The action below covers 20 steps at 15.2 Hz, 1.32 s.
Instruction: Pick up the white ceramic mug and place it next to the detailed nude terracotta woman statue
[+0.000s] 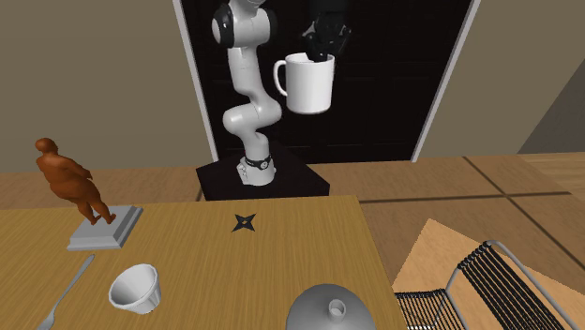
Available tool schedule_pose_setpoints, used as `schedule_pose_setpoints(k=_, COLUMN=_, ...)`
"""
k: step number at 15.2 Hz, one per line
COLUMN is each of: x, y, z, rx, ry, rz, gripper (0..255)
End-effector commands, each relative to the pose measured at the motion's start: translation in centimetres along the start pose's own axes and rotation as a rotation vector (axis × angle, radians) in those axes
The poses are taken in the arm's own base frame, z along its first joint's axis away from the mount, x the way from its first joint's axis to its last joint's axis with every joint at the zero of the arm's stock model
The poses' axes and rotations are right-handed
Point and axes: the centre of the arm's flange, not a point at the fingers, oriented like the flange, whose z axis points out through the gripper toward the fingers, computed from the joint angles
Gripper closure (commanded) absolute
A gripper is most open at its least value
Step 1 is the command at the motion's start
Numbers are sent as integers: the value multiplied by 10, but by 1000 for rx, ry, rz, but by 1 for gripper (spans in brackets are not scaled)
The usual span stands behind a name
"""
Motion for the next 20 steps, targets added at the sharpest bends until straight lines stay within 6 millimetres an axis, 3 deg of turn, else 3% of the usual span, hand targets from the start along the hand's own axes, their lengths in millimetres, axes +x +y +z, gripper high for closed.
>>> schedule_pose_setpoints(k=1, x=-7, y=12, z=-4, rx=0, ry=0, rz=0, gripper=255)
schedule_pose_setpoints(k=20, x=-139, y=225, z=-6, rx=0, ry=0, rz=0, gripper=255)
